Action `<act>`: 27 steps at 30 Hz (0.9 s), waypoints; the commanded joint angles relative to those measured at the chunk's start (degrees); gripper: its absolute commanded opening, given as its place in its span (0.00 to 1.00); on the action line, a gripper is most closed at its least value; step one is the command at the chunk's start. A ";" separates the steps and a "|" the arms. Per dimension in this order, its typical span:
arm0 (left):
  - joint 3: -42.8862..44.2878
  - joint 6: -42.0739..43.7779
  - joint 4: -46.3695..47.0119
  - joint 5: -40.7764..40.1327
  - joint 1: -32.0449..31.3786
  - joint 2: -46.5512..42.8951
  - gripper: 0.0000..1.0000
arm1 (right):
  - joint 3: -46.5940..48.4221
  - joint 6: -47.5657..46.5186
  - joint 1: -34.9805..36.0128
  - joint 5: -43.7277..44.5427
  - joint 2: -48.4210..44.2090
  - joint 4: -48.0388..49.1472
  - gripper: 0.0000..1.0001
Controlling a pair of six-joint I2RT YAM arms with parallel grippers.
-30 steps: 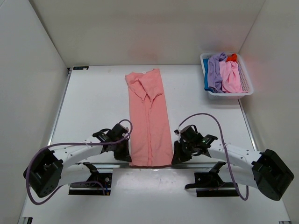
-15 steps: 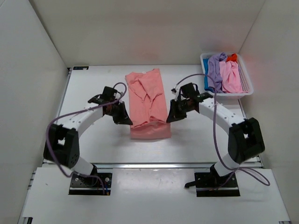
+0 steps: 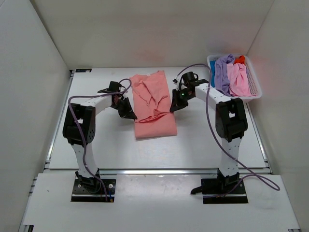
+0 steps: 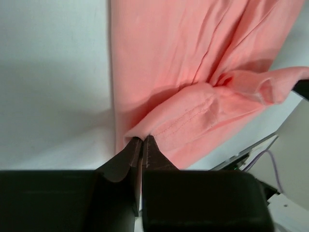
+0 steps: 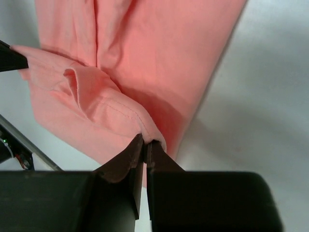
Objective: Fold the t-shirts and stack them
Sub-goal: Fold the folded rectangular tshirt in 1/3 of the way, then grab one side of the 2/3 rectangular tshirt with both arms
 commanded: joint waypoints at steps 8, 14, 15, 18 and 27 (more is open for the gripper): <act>8.43 -7.78 10.15 2.23 5.04 0.80 0.50 | 11.51 2.07 -4.02 -0.85 2.83 4.42 0.35; -5.99 -12.64 18.35 0.20 7.15 -7.64 0.64 | -1.75 5.16 -6.74 2.66 -8.06 11.56 0.68; -8.00 -12.03 17.57 -0.06 6.63 -8.87 0.65 | -5.00 5.16 -6.57 3.01 -9.03 11.65 0.68; -15.46 -11.49 17.21 -1.81 3.73 -12.82 0.66 | -13.61 5.60 -6.66 3.02 -12.90 12.44 0.68; -36.67 -22.56 29.85 -9.64 -5.59 -25.22 0.67 | -38.42 14.20 -2.27 1.97 -21.96 25.26 0.64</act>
